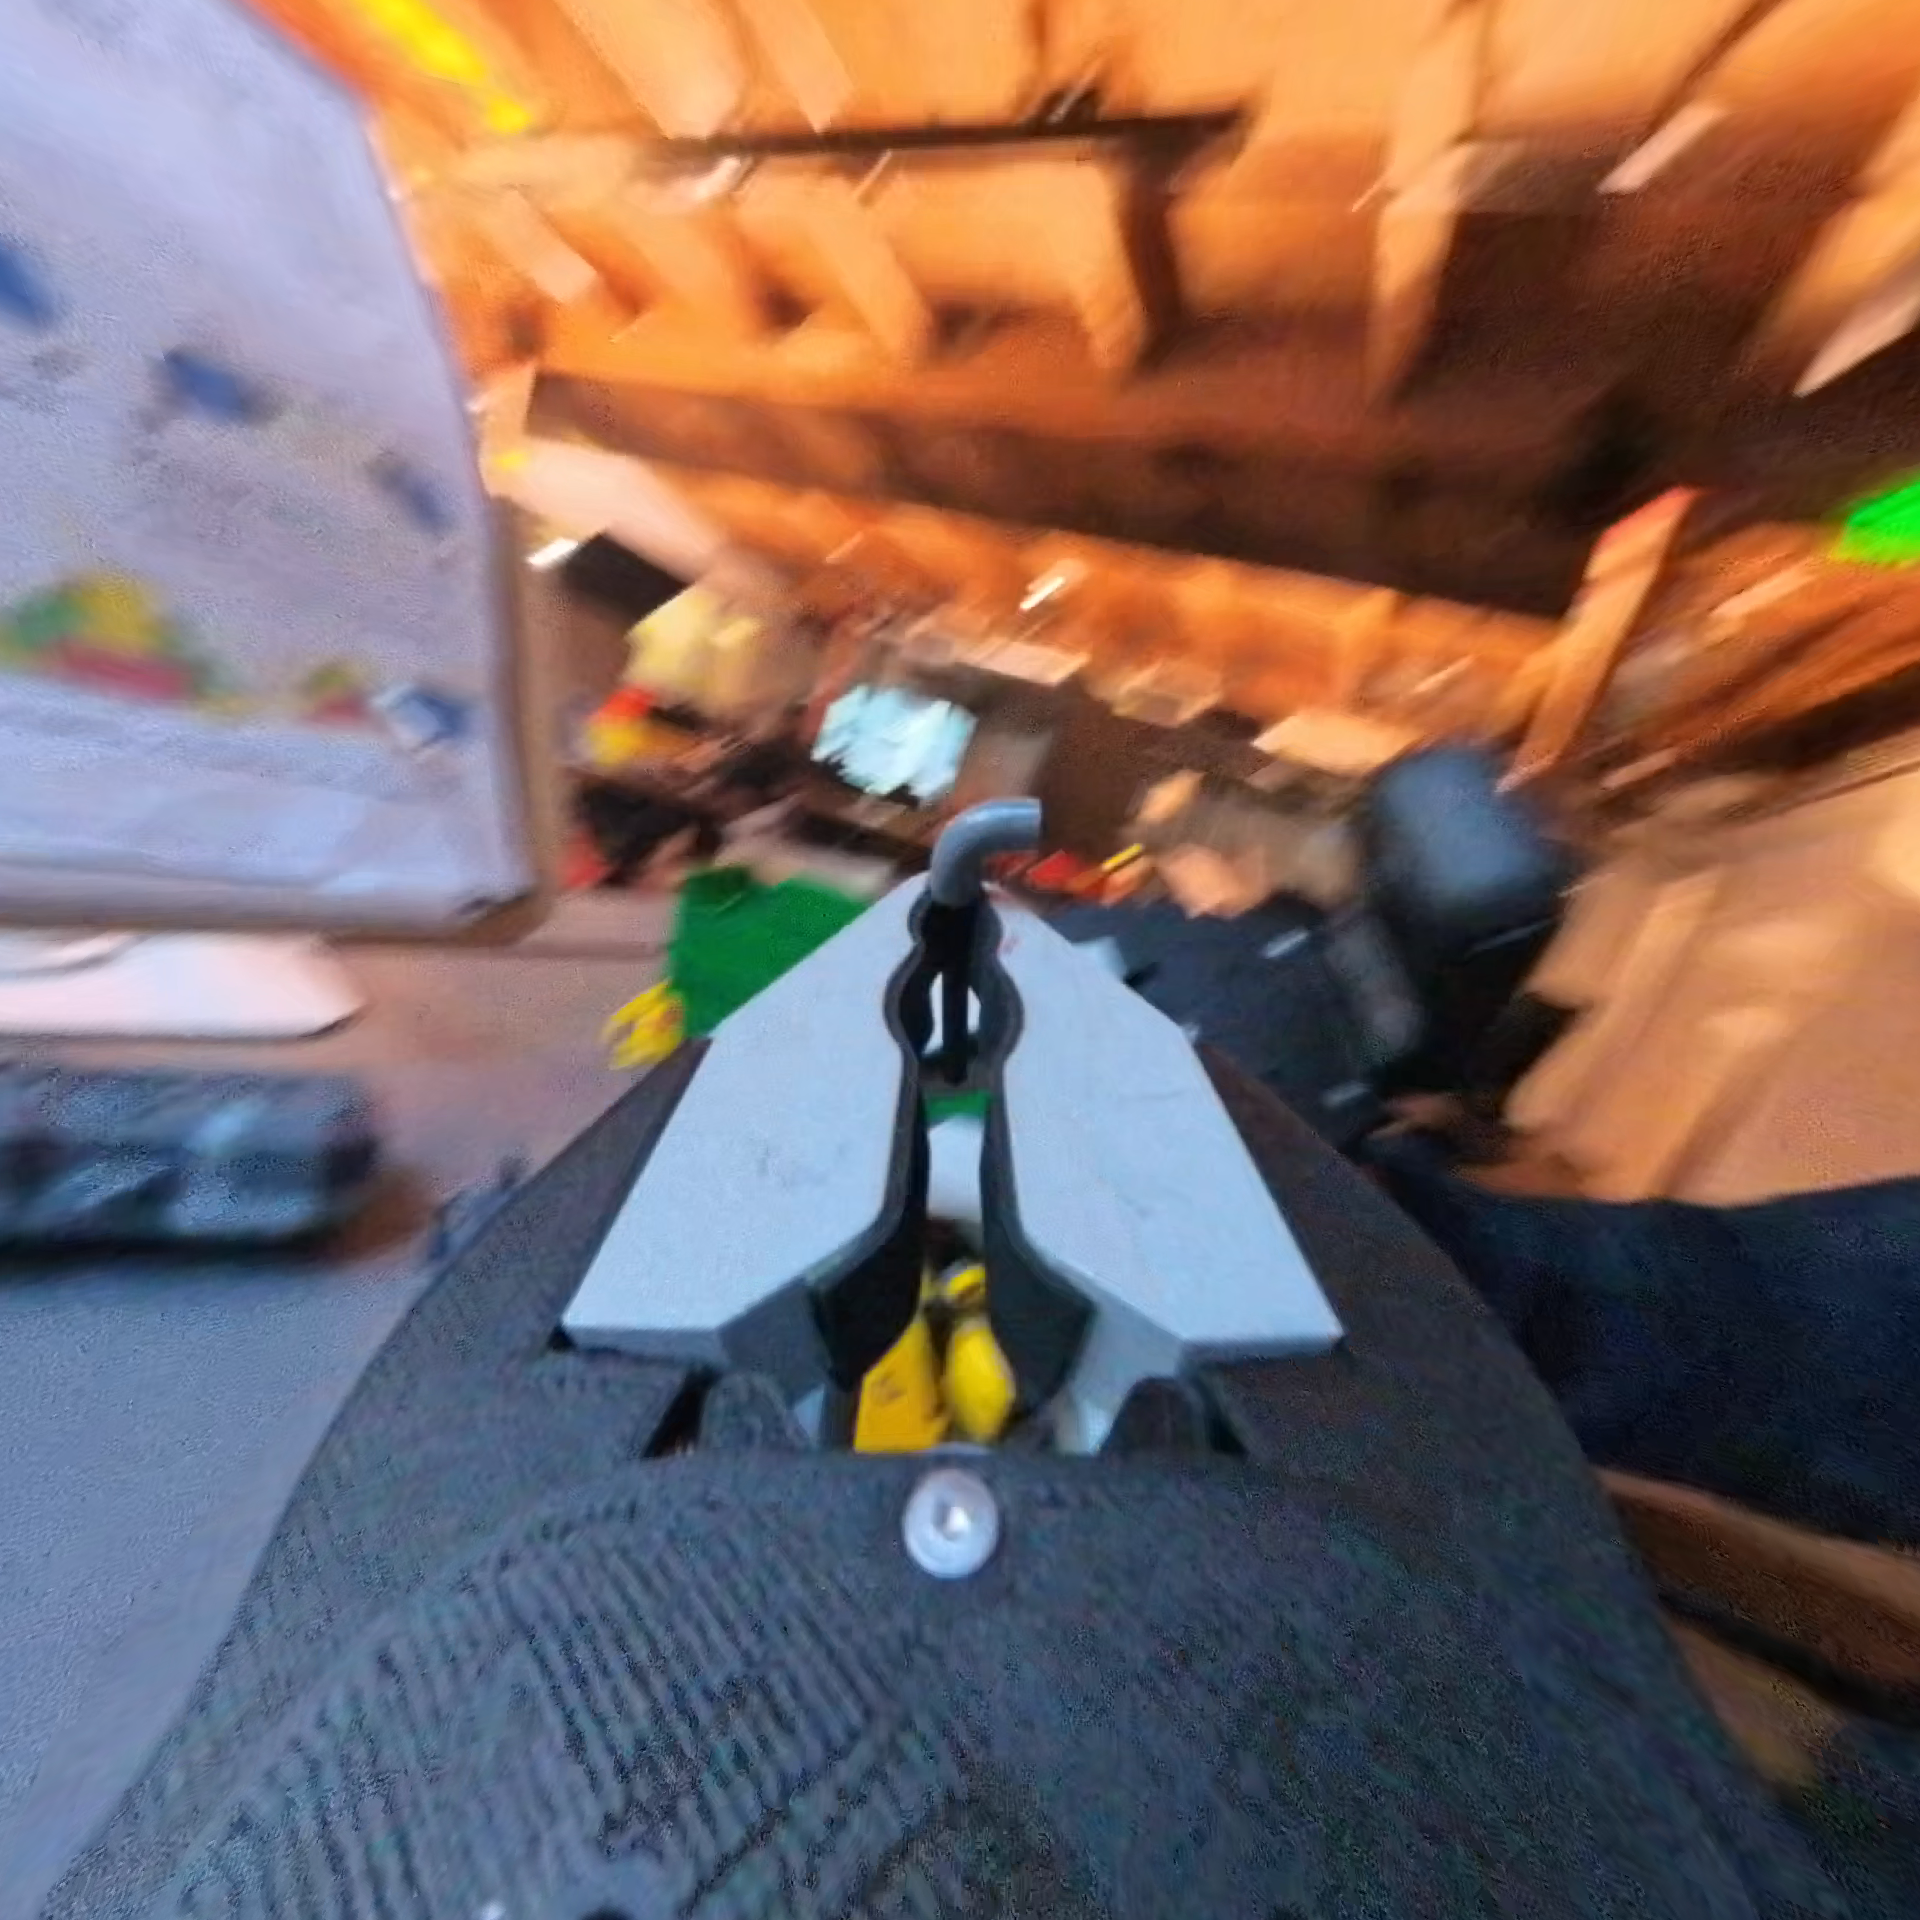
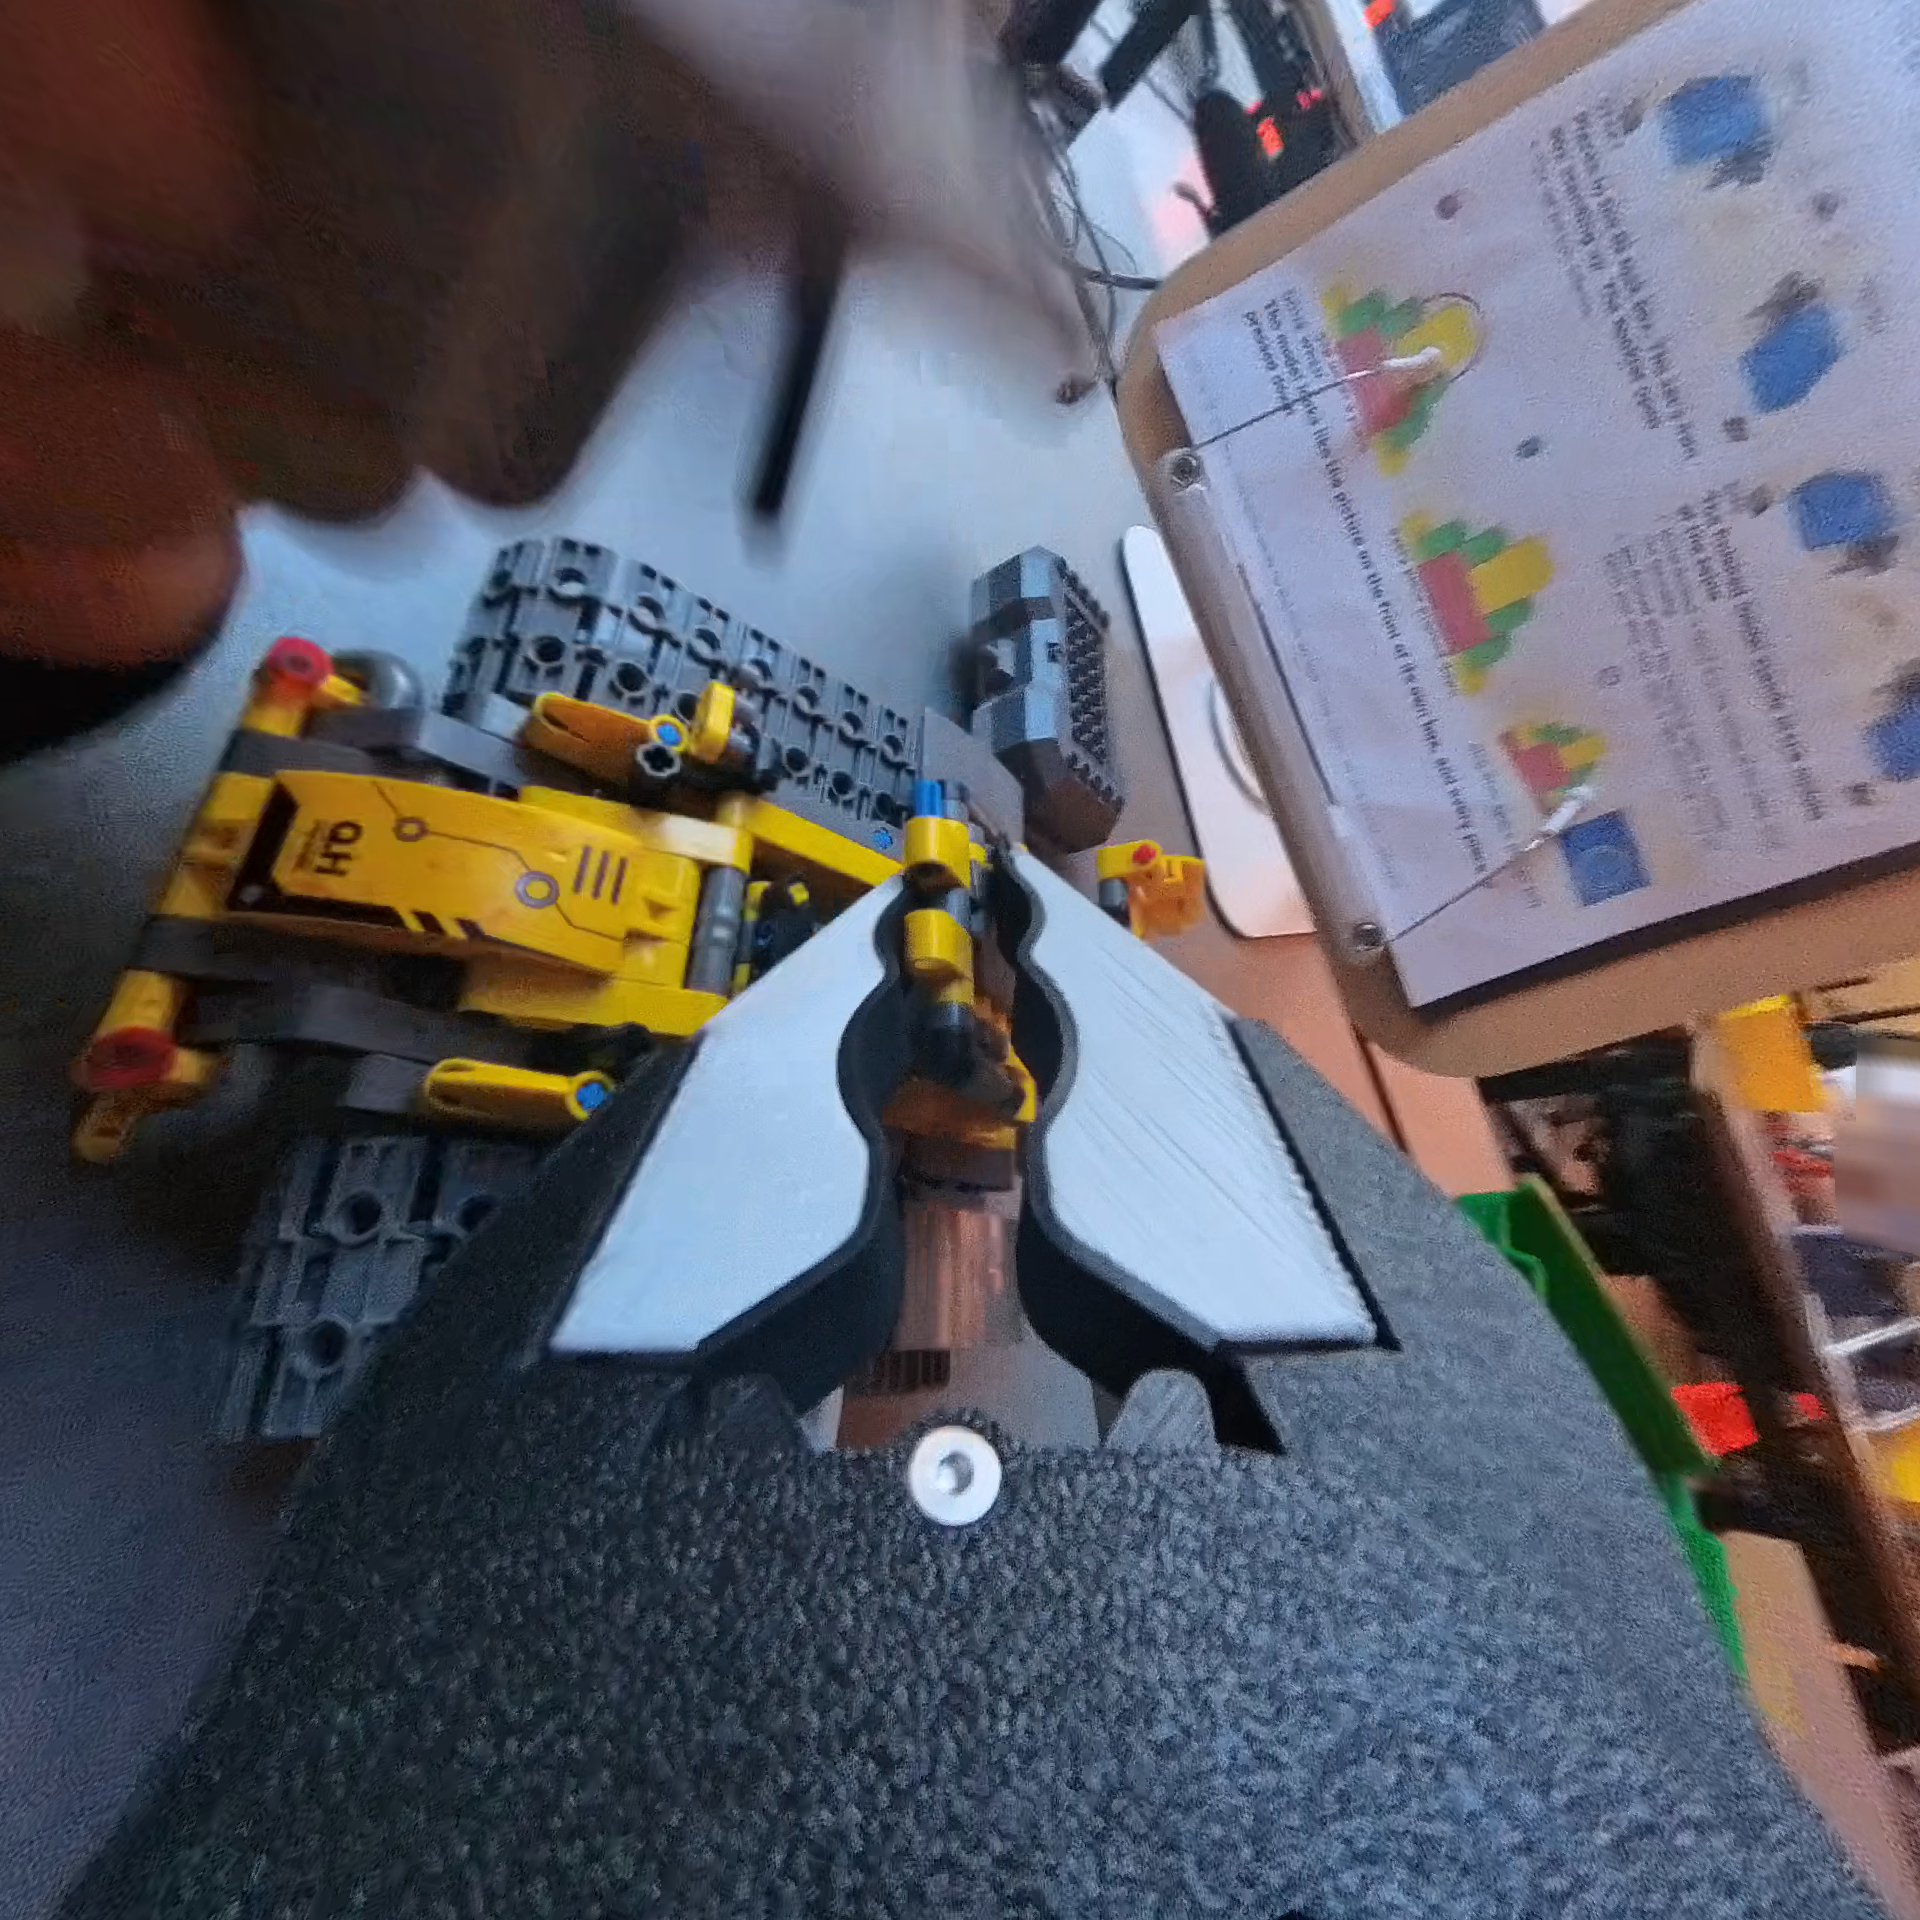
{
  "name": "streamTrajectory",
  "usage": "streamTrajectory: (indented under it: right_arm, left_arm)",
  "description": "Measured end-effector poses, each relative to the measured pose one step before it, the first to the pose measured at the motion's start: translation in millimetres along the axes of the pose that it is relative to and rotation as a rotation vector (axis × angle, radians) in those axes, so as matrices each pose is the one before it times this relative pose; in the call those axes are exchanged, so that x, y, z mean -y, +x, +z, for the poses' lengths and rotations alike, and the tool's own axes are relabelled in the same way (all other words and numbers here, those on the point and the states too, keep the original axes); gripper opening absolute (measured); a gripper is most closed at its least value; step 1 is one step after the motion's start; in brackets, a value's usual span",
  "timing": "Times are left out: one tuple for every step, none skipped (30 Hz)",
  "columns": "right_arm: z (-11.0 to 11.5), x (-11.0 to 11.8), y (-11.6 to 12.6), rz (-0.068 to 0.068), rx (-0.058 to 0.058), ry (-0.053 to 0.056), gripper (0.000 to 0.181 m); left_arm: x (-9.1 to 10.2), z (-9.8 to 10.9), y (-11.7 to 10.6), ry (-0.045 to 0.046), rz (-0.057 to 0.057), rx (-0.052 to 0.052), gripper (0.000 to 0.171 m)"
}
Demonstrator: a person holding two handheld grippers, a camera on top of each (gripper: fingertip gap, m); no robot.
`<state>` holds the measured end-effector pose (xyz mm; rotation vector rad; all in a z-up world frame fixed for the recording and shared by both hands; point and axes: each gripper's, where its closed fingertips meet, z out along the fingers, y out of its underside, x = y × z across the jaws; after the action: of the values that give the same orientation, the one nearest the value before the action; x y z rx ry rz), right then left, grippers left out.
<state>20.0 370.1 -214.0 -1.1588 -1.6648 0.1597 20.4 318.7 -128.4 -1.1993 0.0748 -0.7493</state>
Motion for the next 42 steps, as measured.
streamTrajectory:
  right_arm:
    - [-0.16, -1.09, 0.06, -0.0469, -0.0075, -0.0081, 0.011]
    - [-0.65, 0.55, -0.38, -0.0494, -0.0195, -0.0087, 0.01]
    - [-0.23, 1.34, -0.59, -0.0163, -0.004, -0.0092, 0.009]
    - [0.3, 1.14, 0.04, 0.0085, 0.0123, -0.0049, 0.01]
    - [0.54, 0.78, 0.58, 0.0268, 0.017, 0.0016, 0.012]
    - [0.6, 1.26, 0.32, 0.038, 0.0157, 0.0116, 0.012]
    - [0.17, 1.28, 0.34, 0.0416, 0.0148, 0.0145, 0.012]
    - [-0.58, 1.99, 0.71, 0.0388, 0.0165, 0.0172, 0.012]
    - [-1.97, 4.52, 0.57, 0.039, 0.0251, 0.0319, 0.012]
    - [-4.61, 7.17, 0.4, 0.0476, 0.0362, 0.0448, 0.014]
    - [-7.23, 9.49, -0.05, 0.0556, 0.0474, 0.0545, 0.014]
    - [-9.25, 11.16, 0.87, 0.0617, 0.0447, 0.0665, 0.01]
    - [-9.73, 10.61, 2.14, 0.0606, 0.0367, 0.0642, 0.009]
    - [-9.02, 8.21, 2.06, 0.0588, 0.0345, 0.0485, 0.011]
    - [-7.78, 5.74, -0.84, 0.0599, 0.0484, 0.0337, 0.016]
    - [-6.52, 3.53, -6.6, 0.0596, 0.0735, 0.0253, 0.017]
    - [-4.99, 1.05, -8.96, 0.0611, 0.0765, 0.0177, 0.018]
    - [-3.21, -0.91, -7.08, 0.0615, 0.0518, 0.0114, 0.023]
    - [-2.1, -2.76, -5.87, 0.0488, 0.0344, 0.0053, 0.029]
    - [-1.64, -4.03, -4.13, 0.0335, 0.0193, -0.001, 0.031]
    - [-1.67, -3.79, -1.71, 0.0208, 0.0001, -0.0007, 0.032]
    - [-1.81, -3.53, 0.27, 0.0107, -0.0134, 0.0002, 0.031]
    - [-1.7, -3.53, -0.74, 0.0051, -0.007, -0.0028, 0.029]
    - [-1.38, -3.22, -2.71, 0.0081, 0.0061, -0.0018, 0.028]
    - [-0.89, -2.69, -2.55, 0.0161, 0.0059, 0.0014, 0.027]
    - [-0.44, -3.51, -2.66, 0.0192, 0.0099, -0.0031, 0.026]
    - [0.03, -5.94, -0.72, 0.0181, 0.0017, -0.0195, 0.02]
    - [-0.79, -5.45, 1.51, 0.0124, -0.0102, -0.0162, 0.014]
    - [-2.14, -4.02, 2.3, 0.0084, -0.0154, -0.0088, 0.008]
    - [-2.98, -2.81, -1.02, 0.0042, 0.0058, -0.0045, 0.006]
    - [-2.95, -2.54, -1.68, -0.0005, 0.008, -0.0054, 0.005]
    - [-2.48, -2.6, -0.88, -0.0044, -0.001, -0.0065, 0.005]
    - [-2.43, -2.69, 0.16, -0.0081, -0.0086, -0.0078, 0.005]
    - [-3.15, -1.05, 0.24, -0.0099, -0.0083, 0.0021, 0.005]
    - [-3.6, 0.03, -1.35, -0.0033, 0.0078, 0.0125, 0.005]
    - [-3.29, -0.49, -2.14, 0.0086, 0.0219, 0.0127, 0.005]
    - [-2.21, -2.0, -2.09, 0.0187, 0.0283, 0.0087, 0.005]
    - [-1.27, -2.22, -1.64, 0.0249, 0.0284, 0.0112, 0.005]
    - [-0.74, -2.11, -1.08, 0.0263, 0.0227, 0.0153, 0.005]
    - [-0.82, -0.43, -0.71, 0.0252, 0.0163, 0.0263, 0.005]
    - [-1.14, 1.83, -1.03, 0.0199, 0.0113, 0.039, 0.005]
    - [-1.44, 3.81, -1.49, 0.0085, 0.0059, 0.0475, 0.005]
  left_arm:
    - [11.82, -1.74, 1.7, 0.00117, -0.0415, -0.0248, 0.0]
    - [-7.45, 0.25, -18.13, -0.13275, 0.1438, 0.1453, 0.001]
    - [-4.07, 1.59, -10.67, -0.08803, 0.114, 0.0892, 0.001]
    - [6.79, 0.98, 1.73, 0.0003, -0.0113, -0.0184, 0.001]
    - [7.13, -0.09, 2.6, 0.01072, -0.0222, -0.0271, 0.001]
    - [1.24, 0.39, -0.84, -0.02216, 0.007, 0.0034, 0.001]
    - [-1.24, 0.53, -1.2, -0.02963, 0.0001, 0.0074, 0.001]
    - [-1.93, 0.52, -0.08, -0.02527, -0.0277, -0.0046, 0.001]
    - [-5.11, 0.4, -1.04, -0.03827, -0.0326, -0.0005, 0.001]
    - [-7.9, 0.34, -1.15, -0.04907, -0.0115, 0.0042, 0.001]
    - [-10.48, 0.36, -3.86, -0.06254, 0.0117, 0.0298, 0.001]
    - [-9.7, 0.04, -5.39, -0.05956, 0.0587, 0.0549, 0.001]
    - [-5.55, -0.35, -2.78, -0.02951, 0.0993, 0.0575, 0.001]
    - [-3.92, -0.13, 1.55, -0.02409, 0.099, 0.0391, 0.001]
    - [-4.19, 0.91, 6.13, -0.03407, 0.0758, 0.0105, 0.001]
    - [-2.93, 1.4, 8.16, -0.03196, 0.0562, -0.001, 0.001]
    - [-0.46, 1.1, 6.49, -0.01836, 0.0525, 0.0129, 0.001]
    - [1.49, 0.78, 7.01, -0.00943, 0.0535, 0.0103, 0.001]
    - [2.87, 0.41, 7.24, -0.00215, 0.0487, 0.0066, 0.001]
    - [2.21, 0.64, 5.54, -0.00763, 0.0432, 0.0149, 0.001]
    - [1.39, 1.25, 5.87, -0.01397, 0.0446, 0.0103, 0.001]
    - [0.71, 1.7, 6.26, -0.01764, 0.0428, 0.0069, 0.001]
    - [1.21, 1.63, 5.68, -0.01459, 0.0392, 0.0089, 0.001]
    - [2.16, 1.51, 6.07, -0.0093, 0.0368, 0.0045, 0.001]
    - [3.32, 1.1, 7.07, -0.00215, 0.0354, -0.0035, 0.001]
    - [3.18, 0.9, 4.82, -0.00326, 0.0325, 0.0088, 0.001]
    - [1.96, 0.88, 2.17, -0.01126, 0.0271, 0.0189, 0.001]
    - [-1.09, 1.22, 2.52, -0.02455, 0.0273, 0.0055, 0.001]
    - [0.15, 0.96, 2.74, -0.00593, 0.0176, 0.0006, 0.001]
    - [1.32, 0.2, 3.94, 0.00808, 0.0036, -0.0105, 0.001]
    - [1.86, -0.39, 4.39, 0.01168, 0.0001, -0.0141, 0.001]
    - [0.15, -0.66, 3.33, -0.00101, 0.0051, -0.0061, 0.001]
    - [-1.15, -0.62, 2.54, -0.00661, 0.009, -0.0004, 0.001]
    - [-2.24, -0.72, 2.18, -0.00775, 0.0055, -0.0003, 0.002]
    - [-2.44, -0.97, 2.38, -0.00571, -0.0028, -0.0057, 0.002]
    - [0.35, -2.36, 3.64, 0.01056, -0.0094, -0.0161, 0.001]
    - [1.97, -2.85, 4.33, 0.01954, -0.0112, -0.0206, 0.001]
    - [0.49, -0.97, 3.81, 0.00179, -0.018, -0.0189, 0.0]
    - [-0.22, 0.32, 4.58, -0.00602, -0.0325, -0.027, 0.0]
    - [1.43, 0.62, 3.17, 0.00317, -0.0581, -0.0295, 0.0]
    - [2.68, -1.53, 1.41, 0.0203, -0.0754, -0.0333, 0.001]
    - [4.89, -0.91, 1.7, 0.03485, -0.0909, -0.0359, 0.001]
